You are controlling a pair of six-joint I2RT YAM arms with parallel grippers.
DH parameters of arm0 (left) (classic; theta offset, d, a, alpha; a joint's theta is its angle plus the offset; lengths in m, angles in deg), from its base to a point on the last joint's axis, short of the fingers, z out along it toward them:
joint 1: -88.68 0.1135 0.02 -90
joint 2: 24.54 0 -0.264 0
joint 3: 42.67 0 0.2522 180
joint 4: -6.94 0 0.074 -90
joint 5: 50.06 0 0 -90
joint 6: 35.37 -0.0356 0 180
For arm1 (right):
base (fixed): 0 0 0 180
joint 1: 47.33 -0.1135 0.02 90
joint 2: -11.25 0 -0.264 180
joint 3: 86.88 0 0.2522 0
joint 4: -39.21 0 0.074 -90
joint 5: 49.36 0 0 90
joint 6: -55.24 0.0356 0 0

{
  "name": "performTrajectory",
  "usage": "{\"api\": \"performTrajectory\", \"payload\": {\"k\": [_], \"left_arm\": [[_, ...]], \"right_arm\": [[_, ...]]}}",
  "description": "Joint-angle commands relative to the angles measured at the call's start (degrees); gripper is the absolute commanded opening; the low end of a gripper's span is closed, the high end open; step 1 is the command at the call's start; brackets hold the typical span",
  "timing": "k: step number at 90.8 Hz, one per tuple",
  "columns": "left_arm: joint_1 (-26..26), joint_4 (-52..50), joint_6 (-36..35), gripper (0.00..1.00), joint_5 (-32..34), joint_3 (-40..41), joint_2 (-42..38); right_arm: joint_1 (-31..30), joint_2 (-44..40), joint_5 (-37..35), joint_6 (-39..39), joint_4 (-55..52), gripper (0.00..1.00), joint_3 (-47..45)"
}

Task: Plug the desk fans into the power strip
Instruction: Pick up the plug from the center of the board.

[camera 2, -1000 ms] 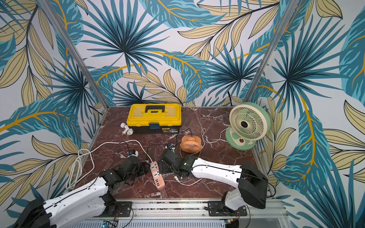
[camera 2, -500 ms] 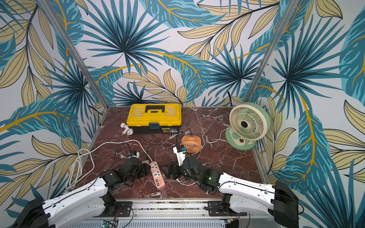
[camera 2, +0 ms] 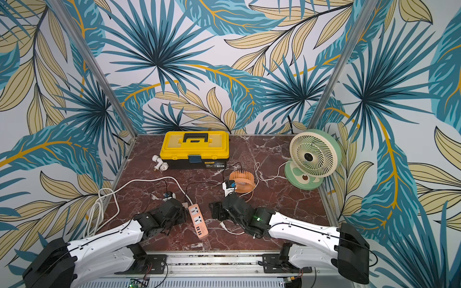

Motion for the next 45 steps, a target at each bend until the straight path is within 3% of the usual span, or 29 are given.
{"api": "performTrajectory", "payload": {"k": [1, 30, 45], "left_arm": [[-0.2, -1.4, 0.5, 0.63, 4.9, -3.3, 0.6], [-0.2, 1.7, -1.0, 0.63, 6.2, -10.6, 11.8], [-0.2, 0.0, -0.3, 0.57, 7.5, -12.8, 17.5]], "right_arm": [[0.1, 0.1, -1.7, 0.7, -2.0, 0.81, -1.2], [0.1, 0.6, -0.7, 1.2, 0.3, 0.77, -3.2], [0.9, -1.2, -0.3, -2.3, -1.1, 0.77, -2.3]]}}
